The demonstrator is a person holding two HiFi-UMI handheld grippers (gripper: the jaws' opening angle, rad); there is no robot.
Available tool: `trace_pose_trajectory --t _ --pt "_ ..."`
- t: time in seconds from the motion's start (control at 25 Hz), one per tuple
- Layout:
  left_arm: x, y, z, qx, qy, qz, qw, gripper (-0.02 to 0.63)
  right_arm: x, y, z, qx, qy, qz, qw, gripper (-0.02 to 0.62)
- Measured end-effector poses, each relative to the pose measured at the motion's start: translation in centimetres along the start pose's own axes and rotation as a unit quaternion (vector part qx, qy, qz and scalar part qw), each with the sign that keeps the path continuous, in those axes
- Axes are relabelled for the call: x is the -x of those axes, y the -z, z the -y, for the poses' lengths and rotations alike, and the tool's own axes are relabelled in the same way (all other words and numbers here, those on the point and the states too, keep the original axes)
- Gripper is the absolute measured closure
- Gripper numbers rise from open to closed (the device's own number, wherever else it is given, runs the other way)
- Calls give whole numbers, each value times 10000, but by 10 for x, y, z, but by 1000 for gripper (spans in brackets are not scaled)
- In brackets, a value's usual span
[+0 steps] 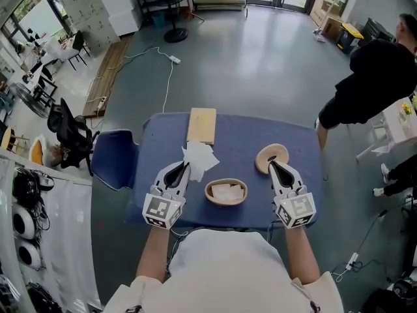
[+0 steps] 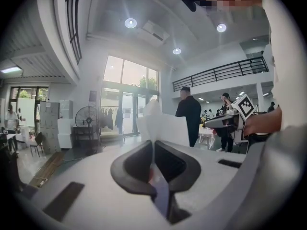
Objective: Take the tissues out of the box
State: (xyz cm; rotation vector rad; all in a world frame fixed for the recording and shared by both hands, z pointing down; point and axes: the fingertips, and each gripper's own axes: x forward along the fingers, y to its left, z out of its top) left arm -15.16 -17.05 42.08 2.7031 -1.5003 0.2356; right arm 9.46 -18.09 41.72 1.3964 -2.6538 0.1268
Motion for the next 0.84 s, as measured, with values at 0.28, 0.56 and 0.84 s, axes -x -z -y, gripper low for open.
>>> trace_pose_trajectory --t 0.28,0.56,0.84 --pt "-2 5 -1 57 8 -28 10000 583 0 1 1 -11 12 -16 10000 555" --pt "-5 5 0 53 34 -25 10000 581 -1 1 1 -3 12 -7 10000 555" --pt "-7 2 1 52 53 -42 10000 583 -3 -2 3 -11 -5 5 10000 555"
